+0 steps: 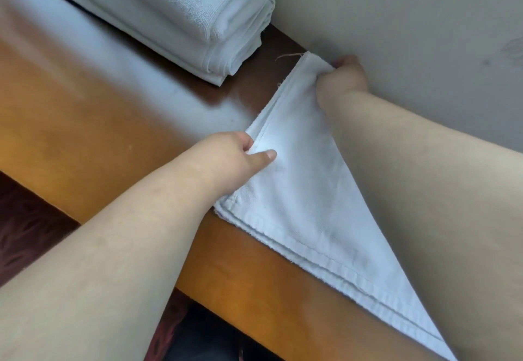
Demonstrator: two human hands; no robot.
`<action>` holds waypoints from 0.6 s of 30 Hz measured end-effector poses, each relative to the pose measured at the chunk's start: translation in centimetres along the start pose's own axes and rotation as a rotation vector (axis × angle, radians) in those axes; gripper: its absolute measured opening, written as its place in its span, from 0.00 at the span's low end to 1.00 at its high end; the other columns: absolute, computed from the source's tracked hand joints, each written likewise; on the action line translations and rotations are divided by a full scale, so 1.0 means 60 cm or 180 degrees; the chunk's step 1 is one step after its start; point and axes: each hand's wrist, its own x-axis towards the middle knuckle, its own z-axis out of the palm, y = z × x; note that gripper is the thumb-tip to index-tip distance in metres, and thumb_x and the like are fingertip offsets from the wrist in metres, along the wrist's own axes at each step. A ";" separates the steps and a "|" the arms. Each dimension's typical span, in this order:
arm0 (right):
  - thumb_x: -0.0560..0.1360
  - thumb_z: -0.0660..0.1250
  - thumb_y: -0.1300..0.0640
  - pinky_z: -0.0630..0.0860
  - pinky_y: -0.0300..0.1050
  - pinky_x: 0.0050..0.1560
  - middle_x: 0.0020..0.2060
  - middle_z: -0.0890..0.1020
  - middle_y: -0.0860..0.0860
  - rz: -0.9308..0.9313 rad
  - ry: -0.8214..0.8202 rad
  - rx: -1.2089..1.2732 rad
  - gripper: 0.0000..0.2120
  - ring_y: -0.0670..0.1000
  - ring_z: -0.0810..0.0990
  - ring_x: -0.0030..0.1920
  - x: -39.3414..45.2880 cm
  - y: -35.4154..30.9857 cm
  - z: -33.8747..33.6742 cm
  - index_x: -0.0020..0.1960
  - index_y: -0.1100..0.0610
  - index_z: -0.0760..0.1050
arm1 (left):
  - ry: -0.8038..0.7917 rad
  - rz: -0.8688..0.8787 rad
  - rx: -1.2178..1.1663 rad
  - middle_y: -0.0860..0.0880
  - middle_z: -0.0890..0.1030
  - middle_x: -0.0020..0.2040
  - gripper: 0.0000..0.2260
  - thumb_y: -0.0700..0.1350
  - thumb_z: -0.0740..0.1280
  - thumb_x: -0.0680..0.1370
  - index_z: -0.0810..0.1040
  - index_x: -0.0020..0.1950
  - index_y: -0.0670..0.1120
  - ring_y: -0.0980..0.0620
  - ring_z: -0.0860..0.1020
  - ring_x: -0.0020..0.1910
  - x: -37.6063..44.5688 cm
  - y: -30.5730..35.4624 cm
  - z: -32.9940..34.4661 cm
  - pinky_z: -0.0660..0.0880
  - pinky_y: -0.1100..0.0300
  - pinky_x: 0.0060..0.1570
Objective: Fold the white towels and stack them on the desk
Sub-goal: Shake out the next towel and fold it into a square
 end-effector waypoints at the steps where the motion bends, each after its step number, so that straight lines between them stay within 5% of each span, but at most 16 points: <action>1: 0.75 0.59 0.62 0.72 0.41 0.56 0.61 0.74 0.52 -0.0363 -0.0036 -0.0081 0.17 0.54 0.75 0.57 -0.010 0.001 0.001 0.64 0.55 0.72 | 0.0005 0.0054 0.0180 0.49 0.78 0.63 0.28 0.64 0.64 0.76 0.71 0.70 0.49 0.51 0.77 0.47 -0.006 -0.005 0.003 0.71 0.62 0.41; 4: 0.71 0.56 0.62 0.69 0.44 0.65 0.68 0.68 0.51 -0.1700 -0.0663 -0.0700 0.25 0.54 0.71 0.62 -0.051 0.010 0.000 0.66 0.49 0.74 | 0.0110 0.0079 0.0360 0.49 0.79 0.58 0.25 0.61 0.64 0.78 0.73 0.69 0.48 0.50 0.76 0.46 -0.014 -0.016 0.008 0.76 0.55 0.49; 6: 0.73 0.57 0.62 0.67 0.51 0.68 0.69 0.69 0.50 -0.2159 -0.1009 -0.1540 0.26 0.57 0.68 0.66 -0.056 0.014 -0.001 0.66 0.44 0.75 | 0.0165 0.0123 0.0363 0.52 0.78 0.48 0.21 0.61 0.62 0.79 0.74 0.66 0.48 0.52 0.76 0.41 -0.015 -0.021 0.013 0.76 0.56 0.44; 11: 0.74 0.62 0.63 0.70 0.52 0.63 0.66 0.68 0.55 -0.2457 -0.0797 -0.2371 0.20 0.62 0.67 0.64 -0.001 -0.013 -0.011 0.63 0.49 0.76 | 0.0285 0.0204 0.0385 0.52 0.69 0.32 0.18 0.62 0.59 0.80 0.66 0.37 0.51 0.54 0.70 0.28 -0.013 -0.030 0.018 0.61 0.59 0.26; 18: 0.74 0.64 0.57 0.67 0.46 0.48 0.56 0.72 0.60 -0.2904 -0.0597 -0.2871 0.10 0.63 0.72 0.58 0.050 -0.045 -0.015 0.54 0.55 0.80 | 0.0294 0.0327 0.0801 0.52 0.66 0.39 0.21 0.64 0.56 0.80 0.61 0.34 0.51 0.54 0.68 0.33 -0.020 -0.022 0.020 0.60 0.57 0.29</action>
